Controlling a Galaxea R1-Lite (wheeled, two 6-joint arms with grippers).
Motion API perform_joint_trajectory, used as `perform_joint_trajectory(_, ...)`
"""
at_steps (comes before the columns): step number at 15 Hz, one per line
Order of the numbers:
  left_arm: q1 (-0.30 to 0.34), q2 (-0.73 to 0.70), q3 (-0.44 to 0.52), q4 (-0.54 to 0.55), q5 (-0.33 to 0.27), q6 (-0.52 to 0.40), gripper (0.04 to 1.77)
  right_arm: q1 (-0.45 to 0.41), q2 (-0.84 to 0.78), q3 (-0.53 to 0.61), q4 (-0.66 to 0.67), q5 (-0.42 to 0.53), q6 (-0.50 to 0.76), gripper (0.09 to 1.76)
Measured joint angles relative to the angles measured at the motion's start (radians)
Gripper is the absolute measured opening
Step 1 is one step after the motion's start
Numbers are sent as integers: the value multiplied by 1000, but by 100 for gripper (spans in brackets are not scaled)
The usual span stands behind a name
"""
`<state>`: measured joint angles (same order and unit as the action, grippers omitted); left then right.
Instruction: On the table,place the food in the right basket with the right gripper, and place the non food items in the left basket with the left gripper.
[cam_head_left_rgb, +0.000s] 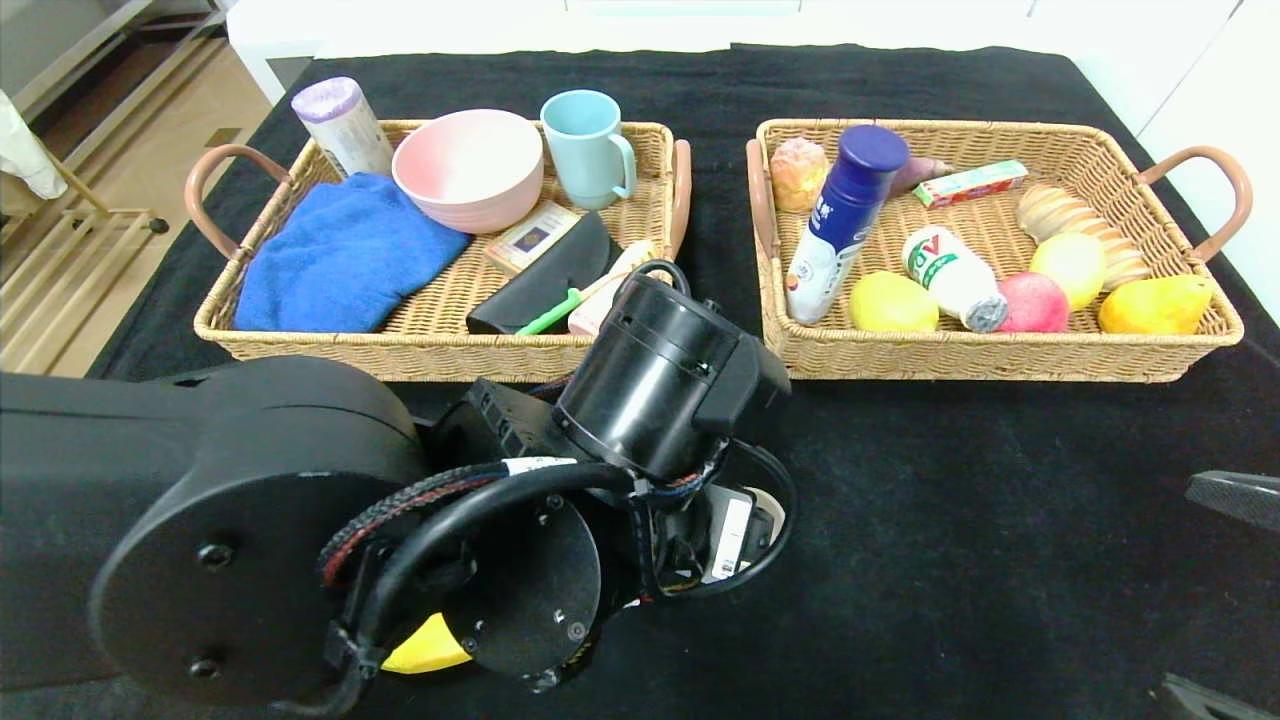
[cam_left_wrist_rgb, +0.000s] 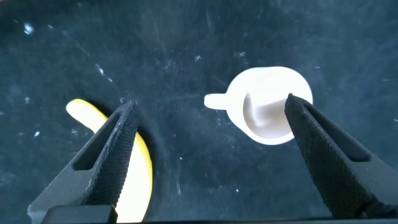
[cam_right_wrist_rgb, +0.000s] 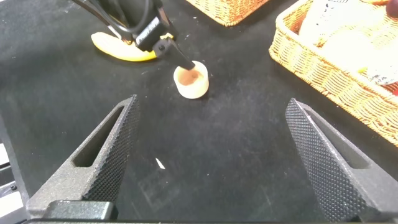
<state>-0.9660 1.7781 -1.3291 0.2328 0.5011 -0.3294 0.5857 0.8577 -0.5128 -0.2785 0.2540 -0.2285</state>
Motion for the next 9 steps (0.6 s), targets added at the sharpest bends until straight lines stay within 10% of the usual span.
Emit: perform_joint_trajectory(9,3,38,-14,-5,13,0,171,2,1,7,1,2,0,171)
